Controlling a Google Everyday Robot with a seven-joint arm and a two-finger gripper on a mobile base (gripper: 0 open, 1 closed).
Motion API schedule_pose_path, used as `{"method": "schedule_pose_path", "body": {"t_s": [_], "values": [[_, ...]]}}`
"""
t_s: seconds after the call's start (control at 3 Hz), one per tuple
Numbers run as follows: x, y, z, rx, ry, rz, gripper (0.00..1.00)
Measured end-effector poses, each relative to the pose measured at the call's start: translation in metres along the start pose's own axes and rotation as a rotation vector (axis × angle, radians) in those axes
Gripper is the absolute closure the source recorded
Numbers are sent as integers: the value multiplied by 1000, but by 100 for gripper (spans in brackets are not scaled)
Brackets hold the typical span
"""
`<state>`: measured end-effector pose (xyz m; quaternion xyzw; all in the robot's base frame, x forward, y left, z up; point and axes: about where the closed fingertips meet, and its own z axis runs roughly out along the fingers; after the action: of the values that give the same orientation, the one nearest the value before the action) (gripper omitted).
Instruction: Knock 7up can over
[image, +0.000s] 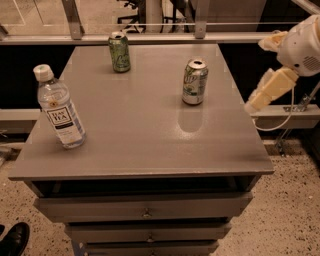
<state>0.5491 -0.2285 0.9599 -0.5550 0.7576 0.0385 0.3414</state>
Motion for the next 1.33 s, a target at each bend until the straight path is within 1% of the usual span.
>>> {"method": "schedule_pose_path", "body": {"t_s": [0.33, 0.67, 1.0, 1.33], "values": [[-7, -32, 60, -52, -234, 91, 0], [-12, -42, 94, -95, -358, 138, 0], [-29, -31, 125, -180, -470, 166, 0], [-42, -15, 139, -245, -532, 175, 0]]}}
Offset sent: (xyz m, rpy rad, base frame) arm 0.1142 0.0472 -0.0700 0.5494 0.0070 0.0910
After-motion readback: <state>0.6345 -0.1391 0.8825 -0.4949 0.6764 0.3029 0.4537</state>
